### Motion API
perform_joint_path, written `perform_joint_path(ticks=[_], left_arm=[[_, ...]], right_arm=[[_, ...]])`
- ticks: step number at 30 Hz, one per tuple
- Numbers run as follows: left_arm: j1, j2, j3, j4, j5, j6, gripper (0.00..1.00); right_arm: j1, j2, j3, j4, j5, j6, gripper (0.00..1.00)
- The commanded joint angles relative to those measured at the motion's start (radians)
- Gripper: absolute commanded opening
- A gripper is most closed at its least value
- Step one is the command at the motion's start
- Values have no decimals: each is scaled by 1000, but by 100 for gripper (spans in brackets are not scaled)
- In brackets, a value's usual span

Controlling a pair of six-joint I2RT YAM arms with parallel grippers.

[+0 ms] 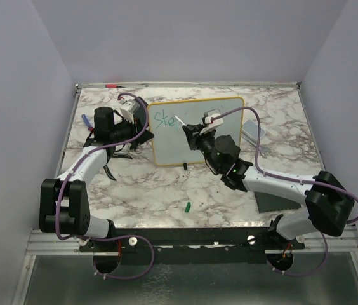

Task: Write a sentence on the whiteboard

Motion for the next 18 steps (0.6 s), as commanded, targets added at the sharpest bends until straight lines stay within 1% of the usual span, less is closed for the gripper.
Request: perform_joint_path(ticks=[1, 9, 18], left_arm=[[4, -26, 2, 10, 8, 7, 0], [3, -25, 4, 10, 8, 6, 0], [4, -23, 5, 10, 8, 7, 0]], right_arm=[[-10, 27, 41, 39, 40, -22, 1], [-20, 46, 49, 19, 55, -20, 1], [-20, -11, -16, 12, 137, -19, 1]])
